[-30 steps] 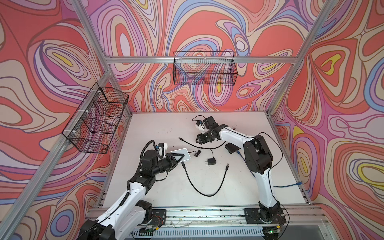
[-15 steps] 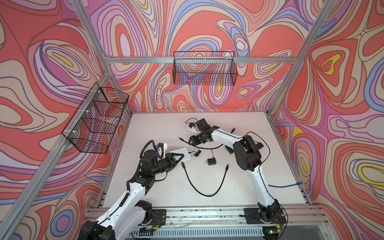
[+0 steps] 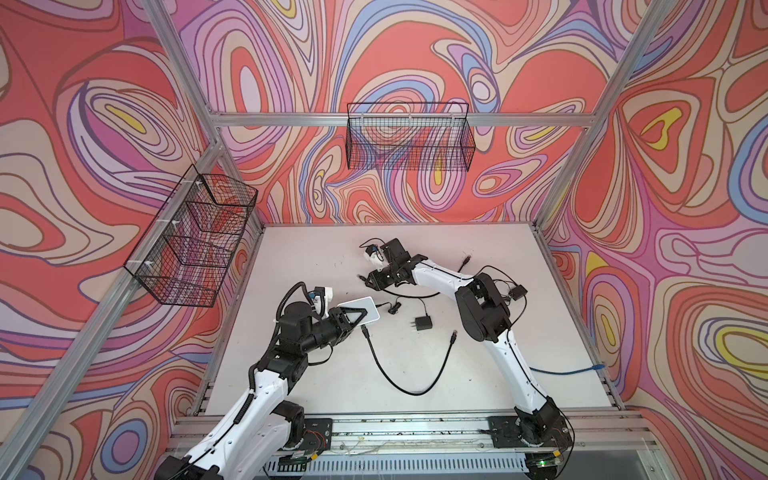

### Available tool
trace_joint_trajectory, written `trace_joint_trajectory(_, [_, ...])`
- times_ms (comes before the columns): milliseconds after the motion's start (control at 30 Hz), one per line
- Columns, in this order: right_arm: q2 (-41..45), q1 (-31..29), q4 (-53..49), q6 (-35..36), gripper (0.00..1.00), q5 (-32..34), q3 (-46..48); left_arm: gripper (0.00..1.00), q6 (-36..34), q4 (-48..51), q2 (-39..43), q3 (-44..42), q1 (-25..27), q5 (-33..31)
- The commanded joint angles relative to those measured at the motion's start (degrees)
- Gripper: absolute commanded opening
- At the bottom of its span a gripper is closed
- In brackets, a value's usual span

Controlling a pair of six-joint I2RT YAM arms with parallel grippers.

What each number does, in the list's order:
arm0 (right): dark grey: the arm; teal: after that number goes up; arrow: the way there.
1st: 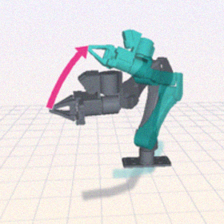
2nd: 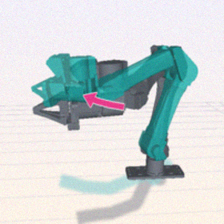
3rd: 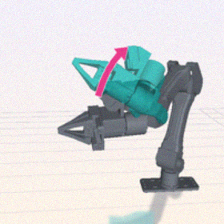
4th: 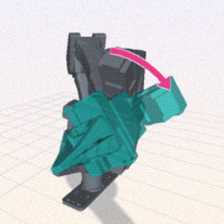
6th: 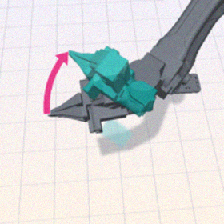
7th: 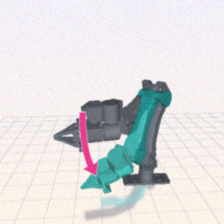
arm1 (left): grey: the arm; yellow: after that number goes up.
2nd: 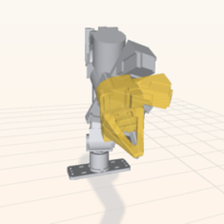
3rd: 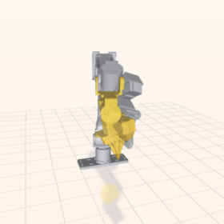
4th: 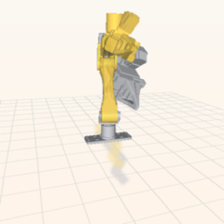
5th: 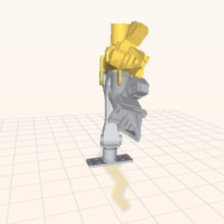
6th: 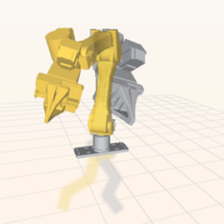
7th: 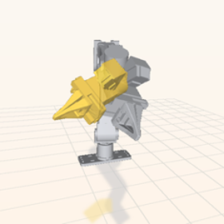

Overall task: Insert the plug into the switch port
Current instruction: 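Grasp the black ethernet plug with the right gripper and lift it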

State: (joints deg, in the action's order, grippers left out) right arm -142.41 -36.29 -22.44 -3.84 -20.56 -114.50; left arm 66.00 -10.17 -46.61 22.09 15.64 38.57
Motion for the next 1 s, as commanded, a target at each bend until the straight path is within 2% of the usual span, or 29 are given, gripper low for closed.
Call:
trace_joint_trajectory(0, [-2.9,-1.1,-0.5,1.4,0.37,2.3,3.0,0.04,-0.4,-0.8,0.9,1.2,-0.4,0.8])
trace_joint_trajectory(167, [-2.4,-1.3,3.1,0.4,0.33,6.6,5.6,0.04,0.4,-2.4,1.0,0.8,-0.5,1.4])
trace_joint_trajectory(400, [-4.3,-1.4,3.3,0.5,0.26,6.7,5.5,0.04,0.4,-2.1,2.0,0.4,-0.6,1.9])
trace_joint_trajectory(633, [-5.6,-1.4,3.9,0.1,0.25,6.4,6.3,0.05,0.4,-2.4,1.8,0.1,-0.7,2.2])
trace_joint_trajectory(900, [-6.0,-1.4,4.2,-0.2,0.18,5.5,7.1,0.05,0.7,-2.7,1.7,0.1,-0.9,2.2])
trace_joint_trajectory(967, [-6.2,-1.4,4.4,-0.2,0.13,5.1,7.2,0.04,0.7,-2.9,1.6,0.1,-0.9,2.3])
